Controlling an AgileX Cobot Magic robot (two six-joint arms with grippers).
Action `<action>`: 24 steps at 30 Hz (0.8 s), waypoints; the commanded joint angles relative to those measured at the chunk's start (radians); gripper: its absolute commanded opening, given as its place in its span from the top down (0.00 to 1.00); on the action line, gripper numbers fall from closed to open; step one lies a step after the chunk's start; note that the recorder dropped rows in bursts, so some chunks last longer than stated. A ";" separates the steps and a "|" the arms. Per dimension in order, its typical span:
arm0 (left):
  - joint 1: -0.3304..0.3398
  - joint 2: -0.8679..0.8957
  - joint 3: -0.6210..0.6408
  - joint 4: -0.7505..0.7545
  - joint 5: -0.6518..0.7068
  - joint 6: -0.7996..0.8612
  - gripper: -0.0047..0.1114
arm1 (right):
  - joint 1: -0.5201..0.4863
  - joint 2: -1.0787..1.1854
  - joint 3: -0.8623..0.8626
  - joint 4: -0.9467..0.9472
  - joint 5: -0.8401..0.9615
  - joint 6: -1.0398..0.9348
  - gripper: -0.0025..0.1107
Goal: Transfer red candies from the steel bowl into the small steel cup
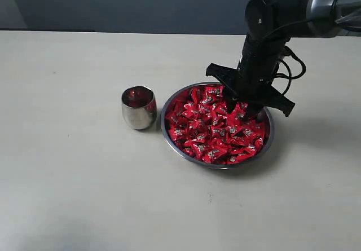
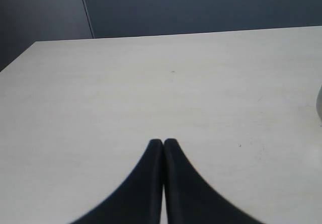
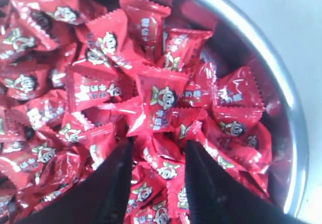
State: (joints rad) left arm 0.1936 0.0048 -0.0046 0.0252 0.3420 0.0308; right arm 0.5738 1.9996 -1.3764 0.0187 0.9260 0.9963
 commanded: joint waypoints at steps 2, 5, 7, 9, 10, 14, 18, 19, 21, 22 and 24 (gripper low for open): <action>-0.007 -0.005 0.005 0.002 -0.008 -0.001 0.96 | -0.023 0.016 -0.063 -0.006 0.037 0.001 0.67; -0.007 -0.005 0.005 0.002 -0.008 -0.001 0.96 | -0.025 0.043 -0.129 0.013 0.084 -0.010 0.67; -0.007 -0.005 0.005 0.002 -0.008 -0.001 0.96 | -0.025 0.071 -0.170 0.010 0.133 -0.010 0.67; -0.007 -0.005 0.005 0.002 -0.008 -0.001 0.96 | -0.025 0.094 -0.188 0.010 0.158 -0.010 0.67; -0.007 -0.005 0.005 0.002 -0.008 -0.001 0.96 | -0.025 0.113 -0.190 0.012 0.162 -0.010 0.67; -0.007 -0.005 0.005 0.002 -0.008 -0.001 0.96 | -0.025 0.134 -0.190 0.017 0.166 0.026 0.67; -0.007 -0.005 0.005 0.002 -0.008 -0.001 0.96 | -0.025 0.153 -0.190 0.017 0.163 0.037 0.67; -0.007 -0.005 0.005 0.002 -0.008 -0.001 0.96 | -0.025 0.160 -0.190 0.017 0.163 0.045 0.67; -0.007 -0.005 0.005 0.002 -0.008 -0.001 0.96 | -0.025 0.166 -0.190 0.007 0.161 0.051 0.67; -0.007 -0.005 0.005 0.002 -0.008 -0.001 0.96 | -0.025 0.170 -0.190 0.007 0.161 0.051 0.67; -0.007 -0.005 0.005 0.002 -0.008 -0.001 0.96 | -0.025 0.176 -0.190 0.007 0.159 0.051 0.67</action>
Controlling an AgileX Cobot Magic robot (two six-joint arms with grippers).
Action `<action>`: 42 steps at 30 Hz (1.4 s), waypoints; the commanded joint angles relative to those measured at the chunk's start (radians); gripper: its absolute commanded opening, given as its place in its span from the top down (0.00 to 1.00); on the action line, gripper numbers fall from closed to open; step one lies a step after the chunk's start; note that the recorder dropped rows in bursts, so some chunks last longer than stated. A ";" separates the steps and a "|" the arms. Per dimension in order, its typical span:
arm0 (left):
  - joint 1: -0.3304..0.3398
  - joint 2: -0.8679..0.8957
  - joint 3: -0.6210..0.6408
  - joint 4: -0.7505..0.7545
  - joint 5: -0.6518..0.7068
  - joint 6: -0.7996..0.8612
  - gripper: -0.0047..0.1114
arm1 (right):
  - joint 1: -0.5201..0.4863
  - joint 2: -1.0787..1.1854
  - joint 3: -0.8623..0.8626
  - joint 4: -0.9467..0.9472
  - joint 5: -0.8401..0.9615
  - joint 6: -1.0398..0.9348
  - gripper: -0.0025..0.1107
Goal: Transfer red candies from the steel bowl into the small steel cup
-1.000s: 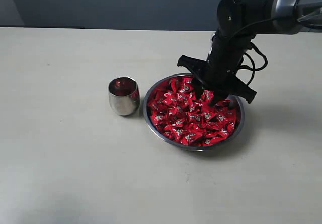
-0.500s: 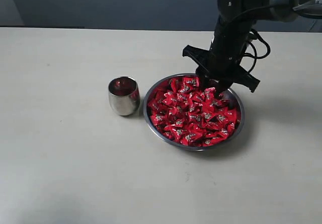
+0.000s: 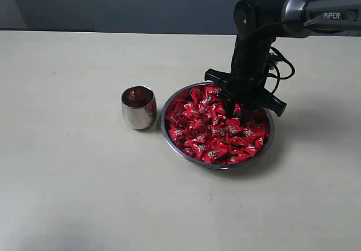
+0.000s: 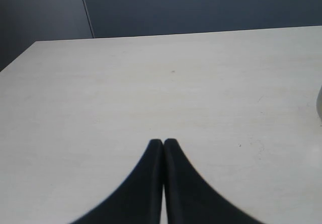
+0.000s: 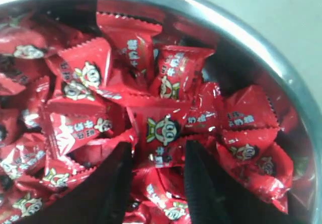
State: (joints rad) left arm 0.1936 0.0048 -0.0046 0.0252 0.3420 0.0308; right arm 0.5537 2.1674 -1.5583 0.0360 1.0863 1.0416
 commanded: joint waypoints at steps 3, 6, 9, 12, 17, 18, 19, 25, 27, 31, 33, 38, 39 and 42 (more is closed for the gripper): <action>-0.007 -0.005 0.005 0.002 -0.008 -0.001 0.96 | -0.005 0.008 -0.008 -0.016 -0.021 0.005 0.67; -0.007 -0.005 0.005 0.002 -0.008 -0.001 0.96 | -0.005 0.011 -0.008 -0.016 -0.026 0.005 0.67; -0.007 -0.005 0.005 0.002 -0.008 -0.001 0.96 | -0.005 0.011 -0.008 -0.031 -0.026 0.005 0.67; -0.007 -0.005 0.005 0.002 -0.008 -0.001 0.96 | -0.005 0.011 -0.008 -0.047 -0.026 0.005 0.67; -0.007 -0.005 0.005 0.002 -0.008 -0.001 0.96 | -0.007 0.011 -0.008 -0.053 -0.026 0.005 0.67; -0.007 -0.005 0.005 0.002 -0.008 -0.001 0.96 | -0.007 0.011 -0.008 -0.053 -0.026 0.005 0.67; -0.007 -0.005 0.005 0.002 -0.008 -0.001 0.96 | -0.007 0.011 -0.008 -0.053 -0.026 0.005 0.67; -0.007 -0.005 0.005 0.002 -0.008 -0.001 0.96 | -0.007 0.011 -0.008 -0.053 -0.053 0.008 0.67; -0.007 -0.005 0.005 0.002 -0.008 -0.001 0.96 | -0.007 0.011 -0.008 -0.056 -0.053 0.008 0.67; -0.007 -0.005 0.005 0.002 -0.008 -0.001 0.96 | -0.007 0.011 -0.008 -0.066 -0.057 0.008 0.67; -0.007 -0.005 0.005 0.002 -0.008 -0.001 0.96 | -0.007 0.011 -0.008 -0.080 -0.062 0.008 0.67; -0.007 -0.005 0.005 0.002 -0.008 -0.001 0.96 | -0.010 0.024 -0.008 -0.125 -0.057 0.032 0.67; -0.007 -0.005 0.005 0.002 -0.008 -0.001 0.96 | -0.012 0.035 -0.008 -0.125 -0.054 0.032 0.67; -0.007 -0.005 0.005 0.002 -0.008 -0.001 0.96 | -0.018 0.062 -0.008 -0.110 -0.042 0.025 0.67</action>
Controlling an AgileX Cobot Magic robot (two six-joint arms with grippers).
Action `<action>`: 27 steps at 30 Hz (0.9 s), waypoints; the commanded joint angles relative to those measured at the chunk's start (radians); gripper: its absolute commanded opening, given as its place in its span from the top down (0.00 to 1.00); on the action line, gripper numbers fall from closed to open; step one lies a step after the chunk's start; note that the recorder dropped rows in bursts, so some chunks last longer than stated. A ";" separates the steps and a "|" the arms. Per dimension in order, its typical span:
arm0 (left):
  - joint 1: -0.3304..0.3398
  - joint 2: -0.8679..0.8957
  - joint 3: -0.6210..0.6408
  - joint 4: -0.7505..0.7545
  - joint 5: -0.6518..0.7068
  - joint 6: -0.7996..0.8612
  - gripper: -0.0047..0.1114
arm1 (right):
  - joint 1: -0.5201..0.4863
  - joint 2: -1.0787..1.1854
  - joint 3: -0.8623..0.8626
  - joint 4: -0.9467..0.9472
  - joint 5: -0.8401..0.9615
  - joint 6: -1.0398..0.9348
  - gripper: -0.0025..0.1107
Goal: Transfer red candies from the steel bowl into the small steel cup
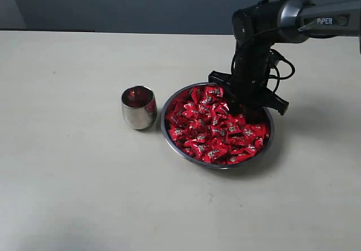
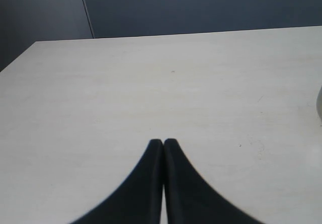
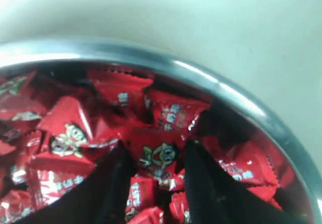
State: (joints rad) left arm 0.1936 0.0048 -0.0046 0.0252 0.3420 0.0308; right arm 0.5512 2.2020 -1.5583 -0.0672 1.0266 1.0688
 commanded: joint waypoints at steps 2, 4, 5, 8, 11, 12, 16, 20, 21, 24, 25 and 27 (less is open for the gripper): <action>-0.007 -0.005 0.005 0.002 -0.008 -0.001 0.96 | -0.016 0.040 -0.008 -0.007 0.018 -0.004 0.67; -0.007 -0.005 0.005 0.002 -0.008 -0.001 0.96 | -0.016 0.041 -0.008 -0.004 0.015 -0.004 0.67; -0.007 -0.005 0.005 0.002 -0.008 -0.001 0.96 | -0.016 0.041 -0.008 -0.007 0.015 -0.004 0.67; -0.007 -0.005 0.005 0.002 -0.008 -0.001 0.96 | -0.016 0.041 -0.008 -0.014 0.015 -0.004 0.67; -0.007 -0.005 0.005 0.002 -0.008 -0.001 0.96 | -0.016 0.041 -0.008 -0.014 0.015 -0.004 0.67; -0.007 -0.005 0.005 0.002 -0.008 -0.001 0.96 | -0.016 0.041 -0.008 -0.014 0.015 -0.004 0.67; -0.007 -0.005 0.005 0.002 -0.008 -0.001 0.96 | -0.016 0.041 -0.008 -0.014 0.012 -0.004 0.67; -0.007 -0.005 0.005 0.002 -0.008 -0.001 0.96 | -0.016 0.041 -0.008 -0.014 0.028 -0.004 0.67; -0.007 -0.005 0.005 0.002 -0.008 -0.001 0.96 | -0.016 0.041 -0.008 -0.014 0.040 -0.004 0.67; -0.007 -0.005 0.005 0.002 -0.008 -0.001 0.96 | -0.016 0.041 -0.008 -0.014 0.085 -0.004 0.67; -0.007 -0.005 0.005 0.002 -0.008 -0.001 0.96 | -0.016 0.041 -0.008 -0.014 0.095 -0.004 0.67; -0.007 -0.005 0.005 0.002 -0.008 -0.001 0.96 | -0.016 0.041 -0.008 -0.014 0.109 -0.004 0.67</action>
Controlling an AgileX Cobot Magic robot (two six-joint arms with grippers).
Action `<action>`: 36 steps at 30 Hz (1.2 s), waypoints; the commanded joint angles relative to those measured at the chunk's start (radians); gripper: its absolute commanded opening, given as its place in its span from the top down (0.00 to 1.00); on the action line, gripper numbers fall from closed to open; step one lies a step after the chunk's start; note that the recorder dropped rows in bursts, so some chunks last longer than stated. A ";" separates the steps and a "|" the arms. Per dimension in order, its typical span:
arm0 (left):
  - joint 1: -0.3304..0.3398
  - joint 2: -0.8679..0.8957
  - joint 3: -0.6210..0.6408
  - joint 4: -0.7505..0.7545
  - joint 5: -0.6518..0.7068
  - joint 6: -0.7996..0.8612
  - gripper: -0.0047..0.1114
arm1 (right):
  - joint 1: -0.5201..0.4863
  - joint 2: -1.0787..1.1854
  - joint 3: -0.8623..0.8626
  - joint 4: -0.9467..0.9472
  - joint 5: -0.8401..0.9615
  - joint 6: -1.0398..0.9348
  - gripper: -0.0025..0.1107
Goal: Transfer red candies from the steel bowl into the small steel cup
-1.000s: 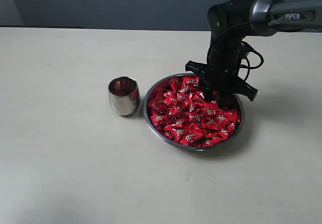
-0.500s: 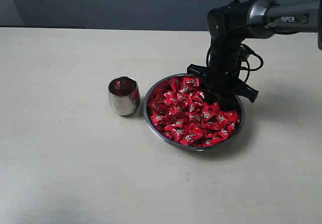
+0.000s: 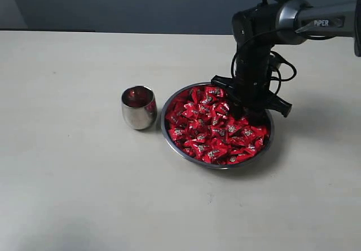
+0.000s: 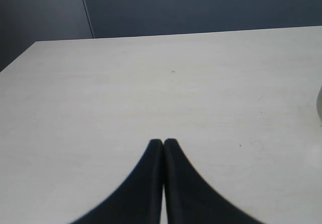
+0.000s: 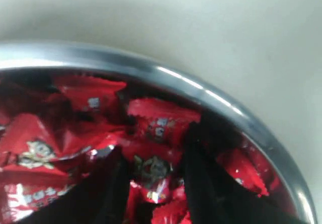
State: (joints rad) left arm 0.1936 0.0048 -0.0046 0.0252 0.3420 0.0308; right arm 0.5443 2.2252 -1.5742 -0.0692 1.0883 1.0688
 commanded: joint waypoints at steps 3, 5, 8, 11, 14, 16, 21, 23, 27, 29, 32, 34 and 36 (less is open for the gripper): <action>-0.007 -0.005 0.005 0.002 -0.008 -0.001 0.96 | -0.009 0.018 0.008 -0.017 0.055 -0.004 0.67; -0.007 -0.005 0.005 0.002 -0.008 -0.001 0.96 | -0.009 0.018 0.008 -0.017 0.055 -0.004 0.67; -0.007 -0.005 0.005 0.002 -0.008 -0.001 0.96 | -0.009 0.018 0.008 -0.015 0.052 -0.004 0.67; -0.007 -0.005 0.005 0.002 -0.008 -0.001 0.96 | -0.009 0.018 0.008 -0.013 0.052 -0.004 0.67; -0.007 -0.005 0.005 0.002 -0.008 -0.001 0.96 | -0.009 0.018 0.008 -0.015 0.059 -0.004 0.67; -0.007 -0.005 0.005 0.002 -0.008 -0.001 0.96 | -0.009 0.018 0.008 -0.015 0.059 -0.004 0.67; -0.007 -0.005 0.005 0.002 -0.008 -0.001 0.96 | -0.009 0.018 0.008 -0.013 0.059 -0.004 0.67; -0.007 -0.005 0.005 0.002 -0.008 -0.001 0.96 | -0.009 0.018 0.008 -0.013 0.057 -0.004 0.67; -0.007 -0.005 0.005 0.002 -0.008 -0.001 0.96 | -0.009 0.018 0.008 -0.011 0.053 -0.004 0.78; -0.007 -0.005 0.005 0.002 -0.008 -0.001 0.96 | -0.009 0.018 0.008 -0.011 0.053 -0.004 0.90; -0.007 -0.005 0.005 0.002 -0.008 -0.001 0.96 | -0.009 0.016 0.008 -0.009 0.050 -0.010 0.98; -0.007 -0.005 0.005 0.002 -0.008 -0.001 0.96 | -0.009 0.014 -0.006 -0.009 0.049 -0.028 0.98; -0.007 -0.005 0.005 0.002 -0.008 -0.001 0.96 | -0.009 0.014 -0.029 -0.009 0.053 -0.041 0.98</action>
State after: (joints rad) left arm 0.1936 0.0048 -0.0046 0.0252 0.3420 0.0308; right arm 0.5426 2.2378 -1.5814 -0.0715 1.1391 1.0500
